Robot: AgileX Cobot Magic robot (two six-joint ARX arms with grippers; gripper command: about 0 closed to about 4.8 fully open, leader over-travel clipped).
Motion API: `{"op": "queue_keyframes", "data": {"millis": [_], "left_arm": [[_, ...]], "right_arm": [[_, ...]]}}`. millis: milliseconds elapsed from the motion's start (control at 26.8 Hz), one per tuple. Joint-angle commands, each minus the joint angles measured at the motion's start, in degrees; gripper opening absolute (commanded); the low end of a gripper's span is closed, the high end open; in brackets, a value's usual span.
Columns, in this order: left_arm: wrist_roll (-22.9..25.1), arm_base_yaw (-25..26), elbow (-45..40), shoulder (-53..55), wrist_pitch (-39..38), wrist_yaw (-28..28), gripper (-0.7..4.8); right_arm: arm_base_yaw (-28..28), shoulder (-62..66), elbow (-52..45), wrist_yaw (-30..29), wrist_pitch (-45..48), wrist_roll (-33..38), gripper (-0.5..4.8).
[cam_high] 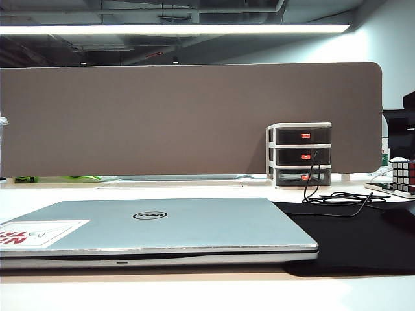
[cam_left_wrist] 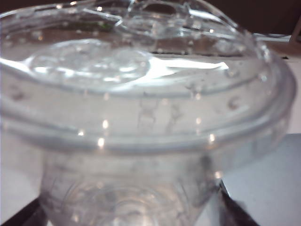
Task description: Pick up the coffee cup and place it on the left side of the laptop.
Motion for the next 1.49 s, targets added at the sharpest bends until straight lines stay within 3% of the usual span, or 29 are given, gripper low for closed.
{"op": "queue_keyframes", "data": {"millis": [37,448,635,710,897,1083,1420,1494], "left_arm": [[-4.09,0.11,0.31,-1.33,1.44,-1.11,4.79],[-6.14,0.11,0.31,-8.20,-1.42,-0.68,4.79],[-5.86,0.11,0.33,-14.21,-10.29,-0.55,4.79],[-3.15,0.11,0.33,-18.03,-16.17,-0.52,4.79],[-3.54,0.11,0.37,-23.91,-27.06,-0.52,4.79],[-3.48,0.11,0.37,-30.53,-30.23,-0.68,4.79],[-3.58,0.09,0.42,-51.78,-56.92,-1.77,4.79],[-3.65,0.09,0.42,-55.10,-59.21,-3.10,4.79]], "right_arm": [[0.04,-0.11,-0.28,-0.13,0.96,-0.20,-0.01],[0.04,-0.11,-0.28,-0.09,1.03,-0.20,-0.01],[0.04,-0.11,-0.28,-0.07,1.07,-0.20,-0.01],[0.04,-0.11,-0.28,-0.07,1.07,-0.20,-0.01],[0.04,-0.11,-0.28,-0.09,1.05,-0.20,-0.01],[0.04,-0.11,-0.28,-0.09,1.05,-0.20,-0.01],[0.00,-0.11,-0.28,-0.09,1.18,-0.20,-0.01],[0.00,-0.11,-0.28,-0.11,1.18,-0.17,-0.01]]}}
